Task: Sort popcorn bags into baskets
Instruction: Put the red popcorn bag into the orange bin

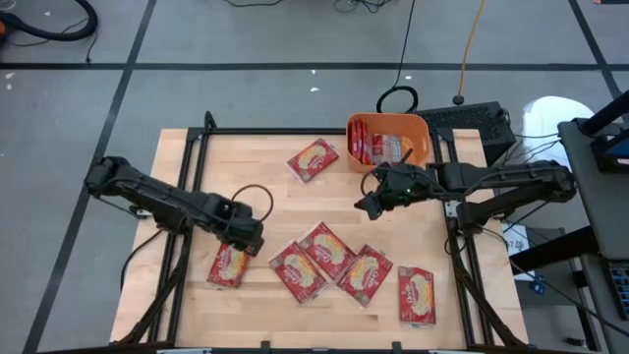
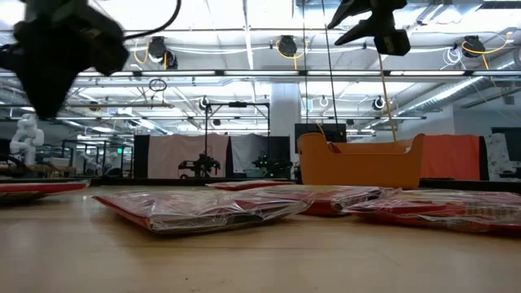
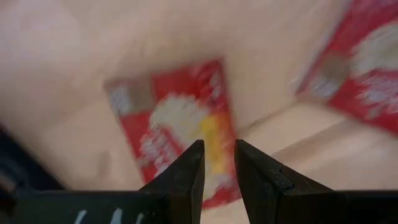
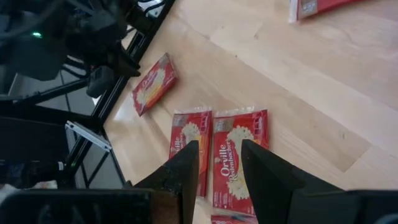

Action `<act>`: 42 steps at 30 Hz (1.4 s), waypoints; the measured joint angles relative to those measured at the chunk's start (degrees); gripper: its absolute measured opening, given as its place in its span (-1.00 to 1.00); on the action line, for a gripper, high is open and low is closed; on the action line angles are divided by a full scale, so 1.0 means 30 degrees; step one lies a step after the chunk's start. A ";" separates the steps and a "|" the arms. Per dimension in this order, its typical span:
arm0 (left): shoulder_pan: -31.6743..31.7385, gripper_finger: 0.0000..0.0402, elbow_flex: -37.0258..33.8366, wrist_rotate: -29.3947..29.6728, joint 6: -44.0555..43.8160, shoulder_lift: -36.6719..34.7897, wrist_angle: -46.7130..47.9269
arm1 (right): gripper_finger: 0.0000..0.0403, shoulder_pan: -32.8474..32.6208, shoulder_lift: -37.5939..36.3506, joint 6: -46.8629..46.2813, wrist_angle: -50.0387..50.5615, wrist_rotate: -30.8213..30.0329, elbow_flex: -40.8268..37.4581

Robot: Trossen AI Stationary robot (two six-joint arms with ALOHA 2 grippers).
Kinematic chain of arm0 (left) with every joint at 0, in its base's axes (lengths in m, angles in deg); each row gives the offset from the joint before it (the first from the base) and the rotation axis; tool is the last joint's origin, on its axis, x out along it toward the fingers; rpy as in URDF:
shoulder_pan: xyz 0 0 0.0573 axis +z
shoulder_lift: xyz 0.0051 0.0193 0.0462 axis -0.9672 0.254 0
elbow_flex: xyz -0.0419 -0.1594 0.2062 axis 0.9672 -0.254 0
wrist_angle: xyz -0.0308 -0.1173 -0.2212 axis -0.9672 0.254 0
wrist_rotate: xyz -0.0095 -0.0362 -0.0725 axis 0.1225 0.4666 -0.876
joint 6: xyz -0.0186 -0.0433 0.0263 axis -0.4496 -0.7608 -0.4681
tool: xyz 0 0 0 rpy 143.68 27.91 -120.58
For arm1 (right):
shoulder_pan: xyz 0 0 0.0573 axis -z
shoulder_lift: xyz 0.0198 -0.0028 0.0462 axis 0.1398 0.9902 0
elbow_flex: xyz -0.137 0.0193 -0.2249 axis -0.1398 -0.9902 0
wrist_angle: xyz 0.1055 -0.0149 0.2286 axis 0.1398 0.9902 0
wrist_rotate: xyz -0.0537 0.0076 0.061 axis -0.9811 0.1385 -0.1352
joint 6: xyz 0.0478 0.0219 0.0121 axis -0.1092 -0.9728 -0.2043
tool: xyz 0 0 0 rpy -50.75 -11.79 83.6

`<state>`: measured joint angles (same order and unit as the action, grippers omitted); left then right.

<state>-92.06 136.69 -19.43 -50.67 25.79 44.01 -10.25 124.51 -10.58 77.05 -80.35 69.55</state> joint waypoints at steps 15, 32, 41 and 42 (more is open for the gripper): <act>-0.5208 0.26 -0.2437 -0.3351 -0.2953 -0.0007 -0.2148 | -0.43 -0.0802 0.0000 0.0640 0.0050 -0.0886 0.0000; -0.9338 0.10 -0.6458 -0.3208 -0.6792 -0.0015 -0.6891 | -0.43 -0.0795 0.0000 0.0820 0.0050 -0.1869 0.0000; -0.9435 -0.23 -0.8653 -0.3447 -0.6609 -0.0153 -0.9752 | -0.43 -0.0795 0.0007 0.0837 0.0050 -0.1855 -0.0007; -0.9420 -0.28 -0.8717 -0.3502 -0.6419 -0.0153 -0.9701 | -0.43 -0.0795 0.0007 0.0830 0.0050 -0.1855 -0.0011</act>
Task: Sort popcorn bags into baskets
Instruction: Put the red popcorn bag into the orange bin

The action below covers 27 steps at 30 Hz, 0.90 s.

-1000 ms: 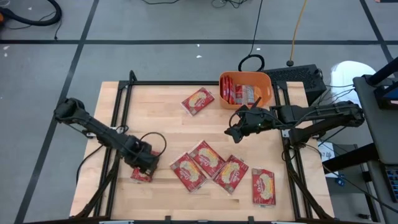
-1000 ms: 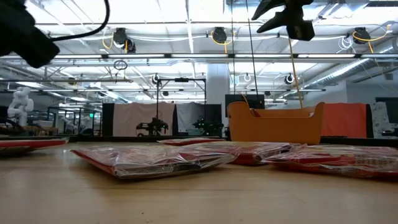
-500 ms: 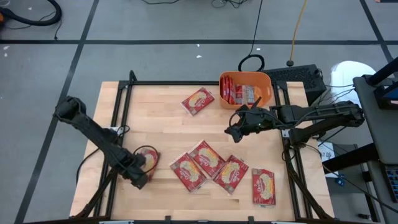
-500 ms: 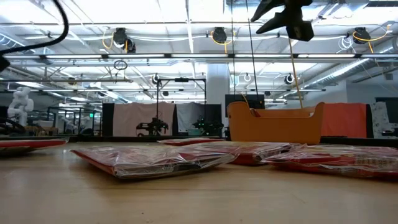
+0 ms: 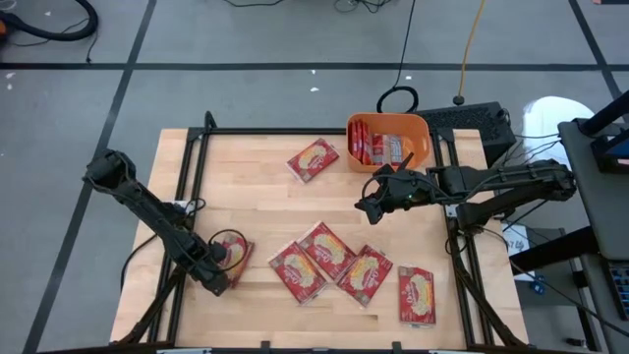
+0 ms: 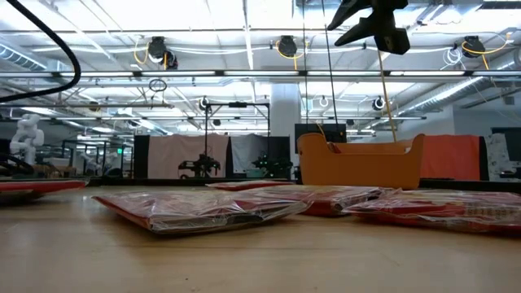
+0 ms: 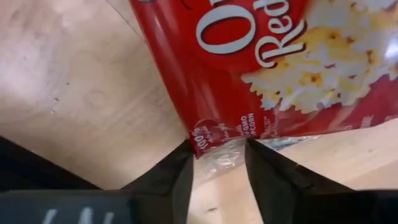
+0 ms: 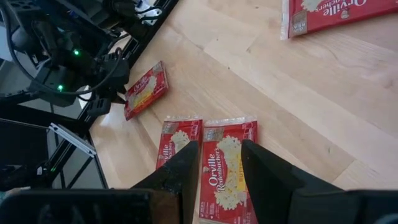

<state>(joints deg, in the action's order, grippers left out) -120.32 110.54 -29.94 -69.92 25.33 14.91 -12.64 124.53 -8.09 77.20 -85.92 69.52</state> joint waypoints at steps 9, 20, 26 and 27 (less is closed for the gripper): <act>-0.0051 -0.95 0.0677 0.0766 0.3424 0.0146 0.1756 | -0.43 0.0000 0.0000 0.0087 -0.0098 -0.0015 -0.0004; 0.0105 -0.99 0.2676 0.5289 0.5766 0.0197 0.3529 | -0.43 0.0000 0.0000 0.0125 -0.0652 0.0016 -0.0004; 0.0977 -0.99 0.4610 0.7944 0.8333 0.0189 0.6167 | -0.43 0.0000 0.0000 0.0376 -0.1442 0.0120 -0.0004; 0.1145 -0.99 0.5010 0.8409 0.8873 0.0189 0.6802 | -0.43 0.0001 0.0000 0.0603 -0.1587 0.0147 -0.0004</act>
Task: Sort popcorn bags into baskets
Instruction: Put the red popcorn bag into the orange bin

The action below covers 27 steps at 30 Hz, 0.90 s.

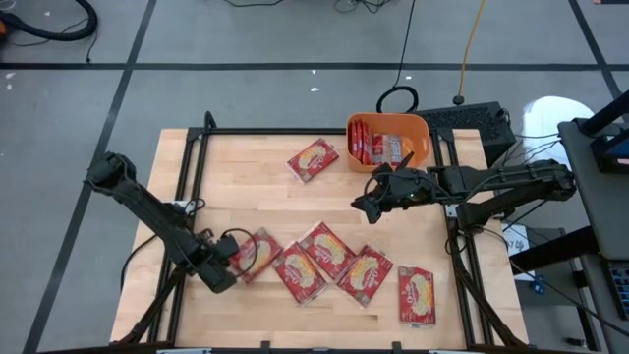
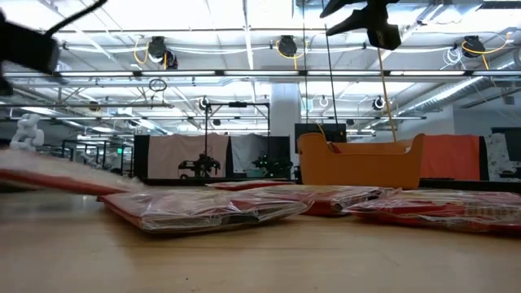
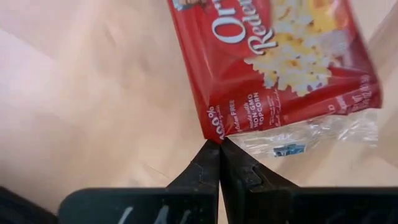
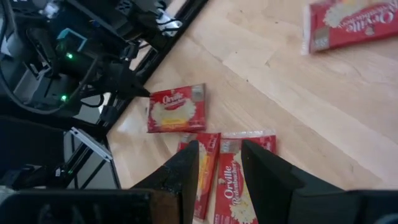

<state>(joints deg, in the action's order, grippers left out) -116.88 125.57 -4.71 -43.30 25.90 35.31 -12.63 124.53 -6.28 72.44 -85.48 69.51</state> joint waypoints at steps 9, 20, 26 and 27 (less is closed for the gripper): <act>0.1655 -1.00 0.2694 0.4880 0.8377 -0.0029 0.1994 | -0.43 0.0006 0.0635 0.2003 -0.2797 0.2036 0.0000; 0.4121 -1.00 0.4745 0.8010 1.6563 -0.0036 0.1832 | -0.26 0.0590 0.4042 0.4433 -0.9582 0.3849 0.0173; 0.5417 -1.00 0.5135 0.8138 1.9745 -0.0036 0.1003 | -0.01 0.1380 0.6701 0.8244 -0.9705 0.4920 0.2249; 0.5600 -1.00 0.5226 0.8127 2.0064 -0.0036 0.0890 | 0.04 0.1455 0.7125 0.8919 -0.9669 0.4831 0.2573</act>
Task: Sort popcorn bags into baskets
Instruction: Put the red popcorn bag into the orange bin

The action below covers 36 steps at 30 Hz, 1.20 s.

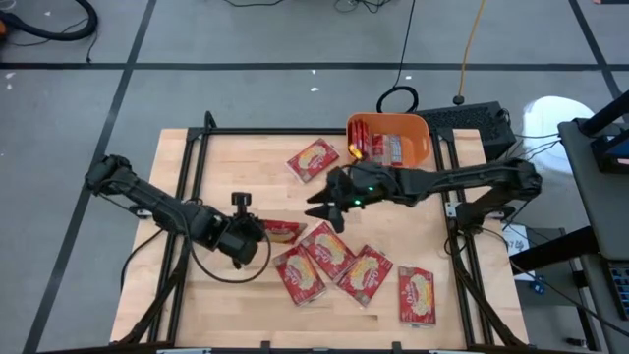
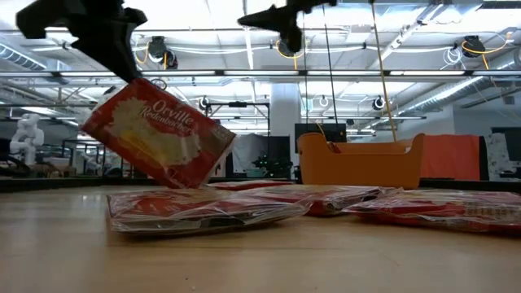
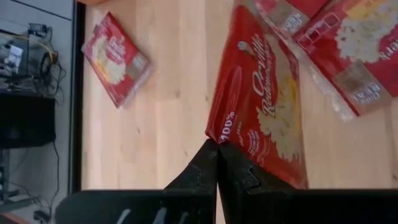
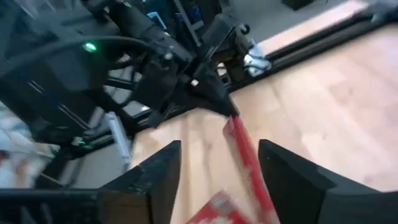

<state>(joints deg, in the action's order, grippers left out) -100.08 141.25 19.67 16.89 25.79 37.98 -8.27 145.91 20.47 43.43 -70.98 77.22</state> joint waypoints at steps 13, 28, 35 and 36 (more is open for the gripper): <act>0.2352 -1.00 0.1527 -0.0051 0.3757 -0.0007 -0.2237 | 0.18 0.1124 0.3742 0.2928 0.0468 0.1222 0.0589; 0.4129 -1.00 0.2354 -0.0506 0.7311 -0.0007 -0.4851 | 0.09 0.1139 0.3957 0.2824 0.1828 0.0669 0.0589; 0.4373 -1.00 0.2354 -0.0758 0.7372 -0.0007 -0.5543 | -0.23 0.1138 0.3957 0.2566 0.2621 0.0632 0.0589; 0.4373 -1.00 0.2354 -0.0758 0.7360 -0.0007 -0.5607 | -0.28 0.1138 0.3957 0.2566 0.2617 0.0632 0.0589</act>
<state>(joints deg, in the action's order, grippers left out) -86.97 148.31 17.40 38.97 25.77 21.16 -4.86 157.78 28.17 51.28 -69.09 78.99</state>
